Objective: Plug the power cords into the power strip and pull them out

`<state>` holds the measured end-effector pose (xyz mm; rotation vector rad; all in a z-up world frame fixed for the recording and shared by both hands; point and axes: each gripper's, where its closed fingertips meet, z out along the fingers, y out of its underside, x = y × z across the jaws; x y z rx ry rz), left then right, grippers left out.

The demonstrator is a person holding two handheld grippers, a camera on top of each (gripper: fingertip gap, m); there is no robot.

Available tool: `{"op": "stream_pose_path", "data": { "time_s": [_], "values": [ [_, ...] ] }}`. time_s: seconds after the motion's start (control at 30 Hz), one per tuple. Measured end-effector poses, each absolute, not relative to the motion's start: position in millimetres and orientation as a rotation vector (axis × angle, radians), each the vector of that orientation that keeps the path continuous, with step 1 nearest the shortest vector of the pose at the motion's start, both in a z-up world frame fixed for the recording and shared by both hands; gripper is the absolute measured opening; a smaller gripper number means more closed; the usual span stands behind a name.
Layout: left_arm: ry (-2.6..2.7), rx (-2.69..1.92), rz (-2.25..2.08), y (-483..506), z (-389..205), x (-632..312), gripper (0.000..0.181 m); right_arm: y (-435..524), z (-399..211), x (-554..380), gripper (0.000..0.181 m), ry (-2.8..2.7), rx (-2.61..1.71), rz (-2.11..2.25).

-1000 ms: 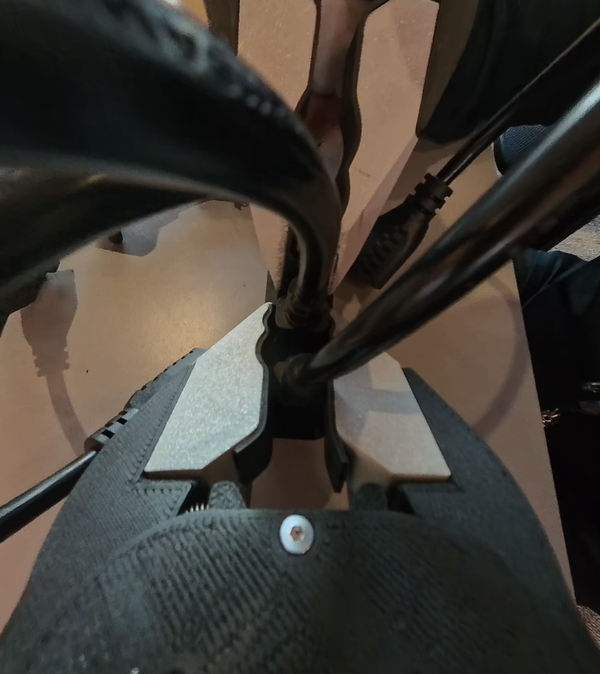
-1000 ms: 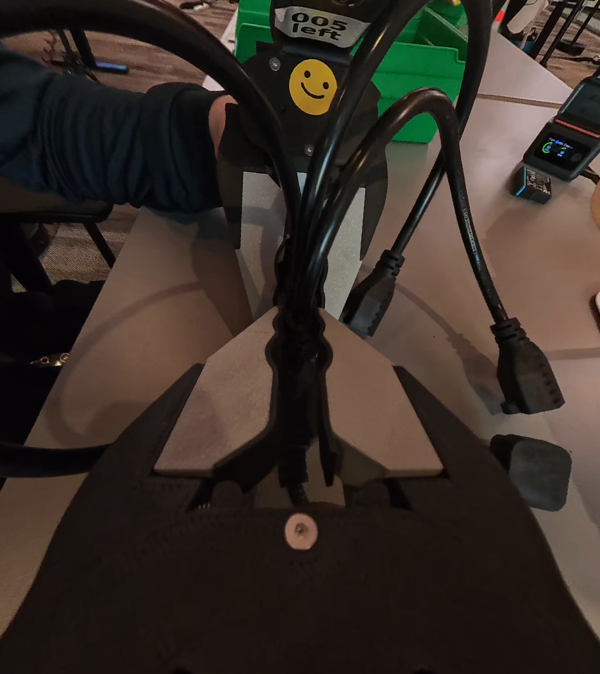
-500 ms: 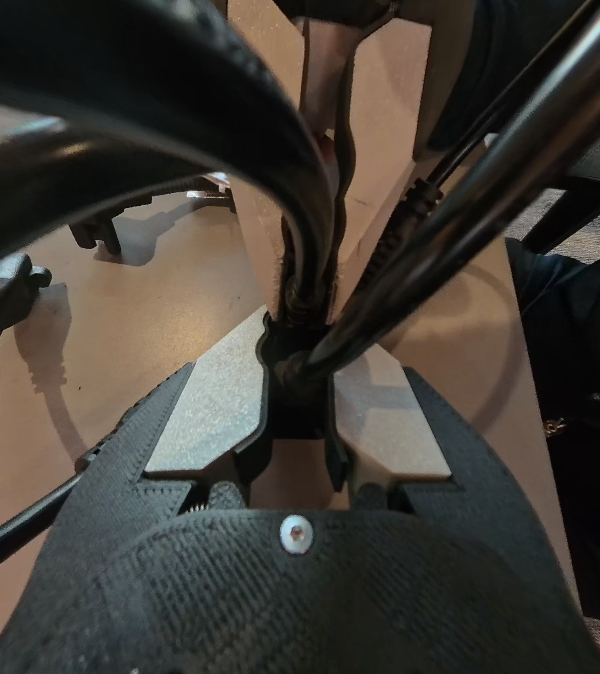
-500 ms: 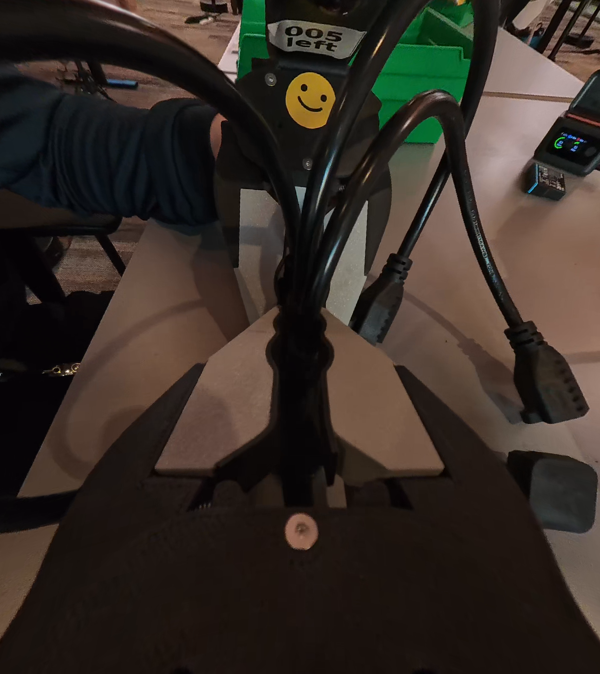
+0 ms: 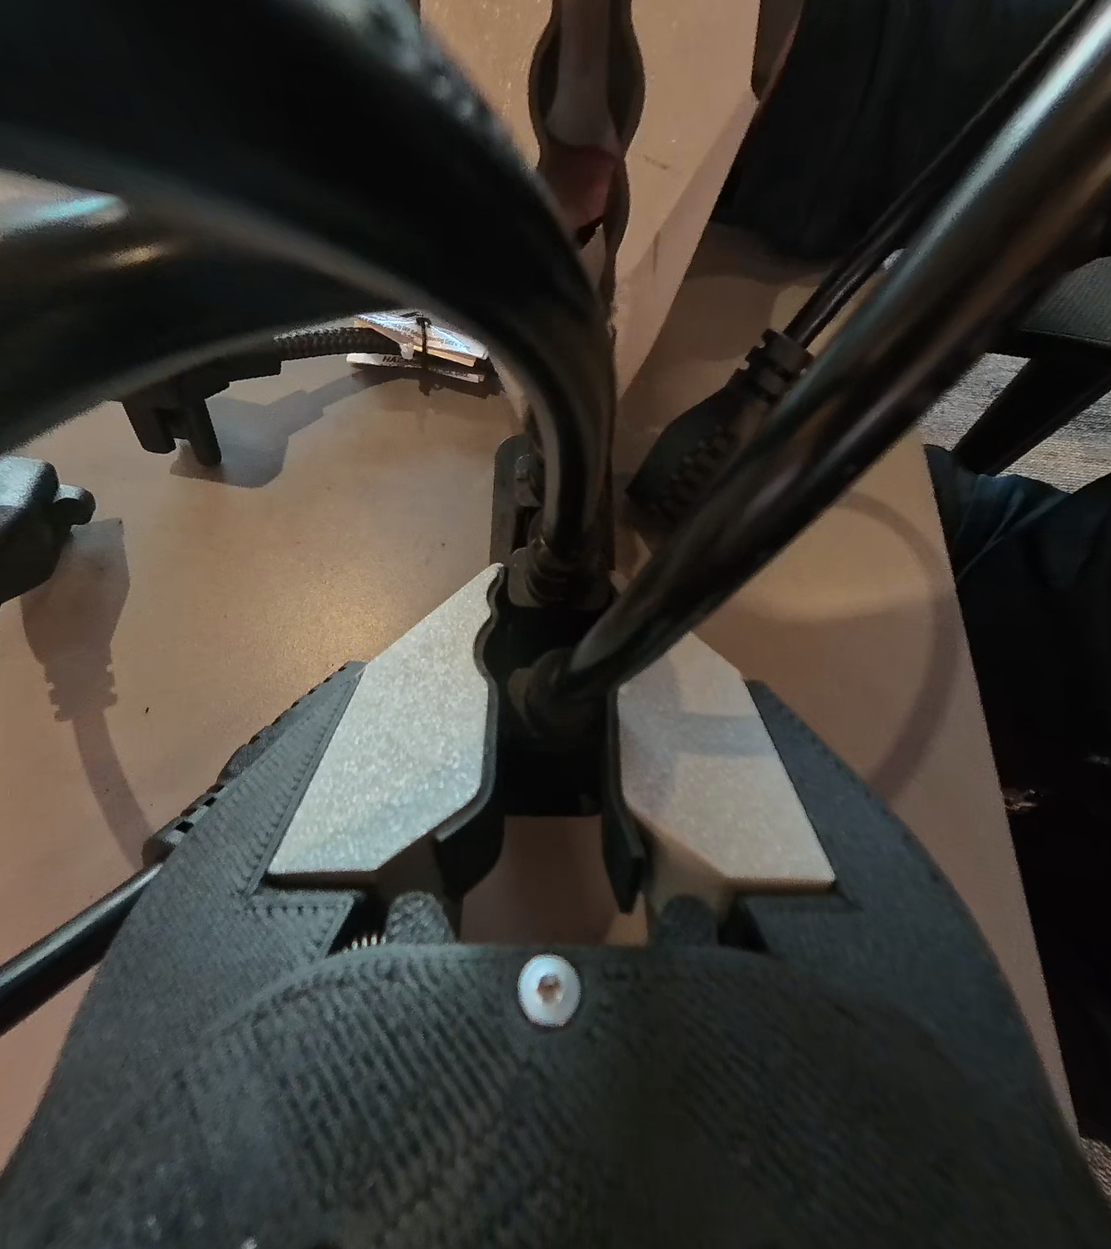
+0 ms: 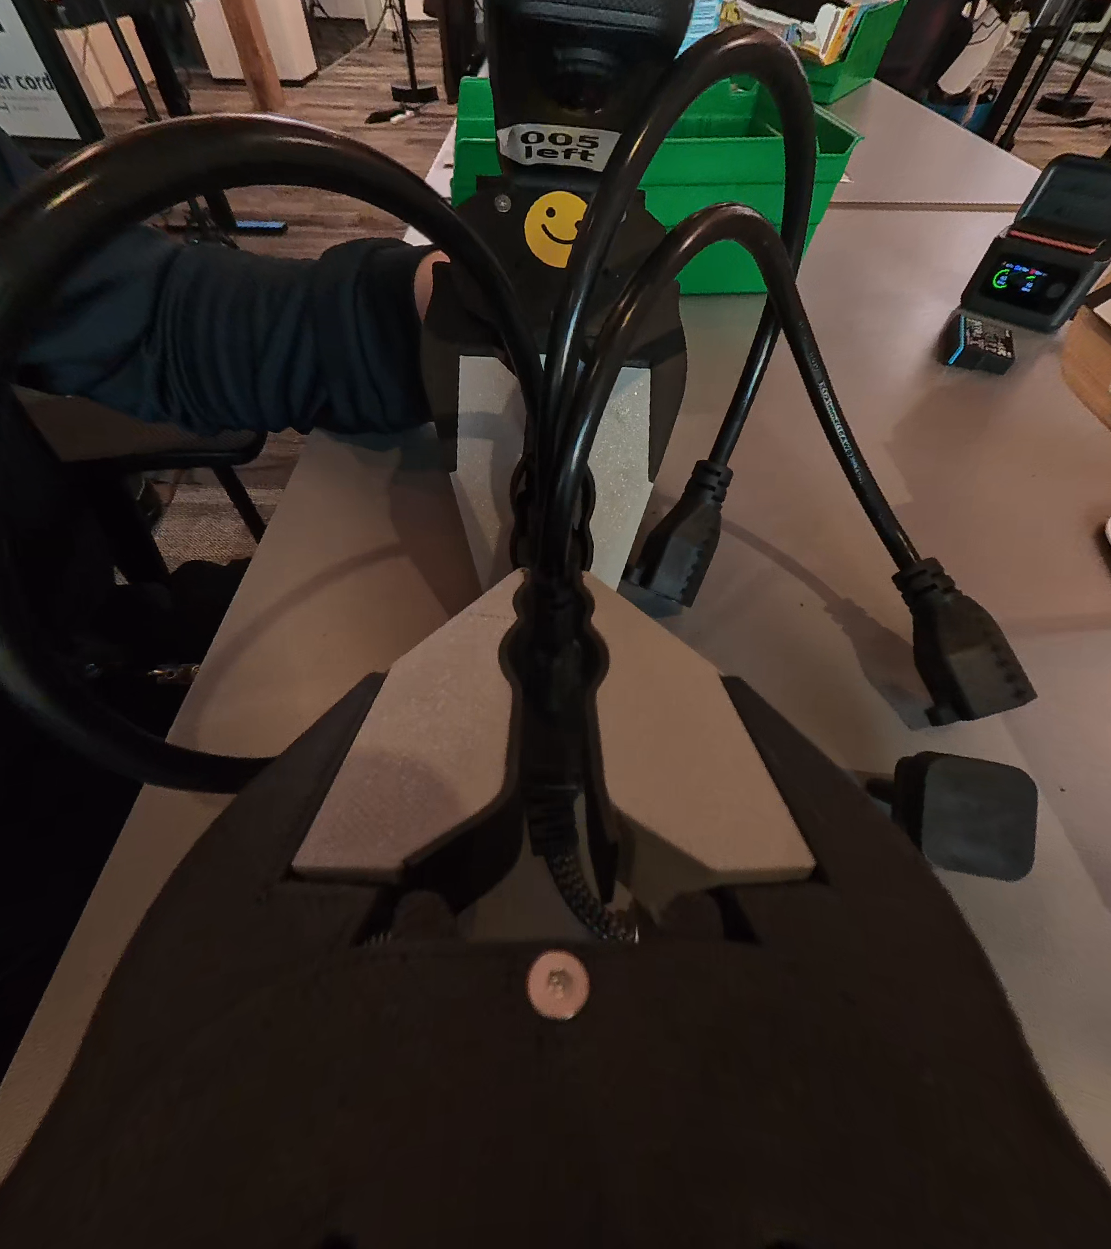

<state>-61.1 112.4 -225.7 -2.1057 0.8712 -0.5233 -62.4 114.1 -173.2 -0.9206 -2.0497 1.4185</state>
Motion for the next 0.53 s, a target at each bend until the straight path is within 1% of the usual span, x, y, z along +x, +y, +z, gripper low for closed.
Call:
{"op": "stream_pose_path", "data": {
  "time_s": [0.53],
  "values": [
    [0.873, -2.109, -0.498, 114.3, -225.9, -61.0, 0.025, 110.9, -177.7, -65.3, 0.012, -2.078, -0.945, 1.391]
  ]
}}
